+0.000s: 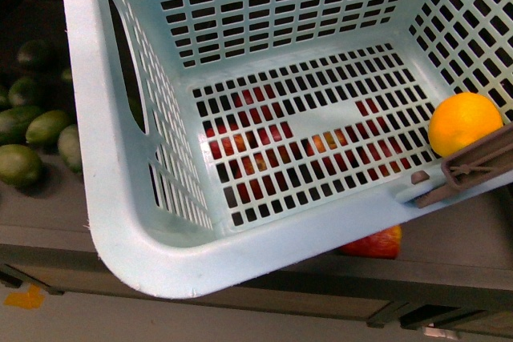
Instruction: Pick lemon and mango into basket
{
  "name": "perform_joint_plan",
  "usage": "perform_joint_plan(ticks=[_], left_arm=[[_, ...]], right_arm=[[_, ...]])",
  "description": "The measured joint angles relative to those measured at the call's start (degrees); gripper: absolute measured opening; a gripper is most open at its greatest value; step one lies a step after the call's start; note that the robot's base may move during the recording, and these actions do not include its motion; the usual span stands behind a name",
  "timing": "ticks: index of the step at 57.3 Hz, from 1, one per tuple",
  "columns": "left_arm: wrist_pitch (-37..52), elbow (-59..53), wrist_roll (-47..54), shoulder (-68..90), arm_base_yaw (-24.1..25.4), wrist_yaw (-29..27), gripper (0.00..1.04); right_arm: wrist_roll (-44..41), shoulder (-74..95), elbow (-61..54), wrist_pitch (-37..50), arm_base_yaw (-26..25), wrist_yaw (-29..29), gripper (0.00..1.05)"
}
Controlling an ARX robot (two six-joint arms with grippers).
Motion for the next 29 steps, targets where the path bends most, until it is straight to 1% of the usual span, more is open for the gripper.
perform_joint_plan(ticks=[29], left_arm=[[-0.04, 0.02, 0.17, 0.00, 0.37, 0.13, 0.07]], right_arm=[[-0.02, -0.02, -0.17, -0.04, 0.04, -0.13, 0.96]])
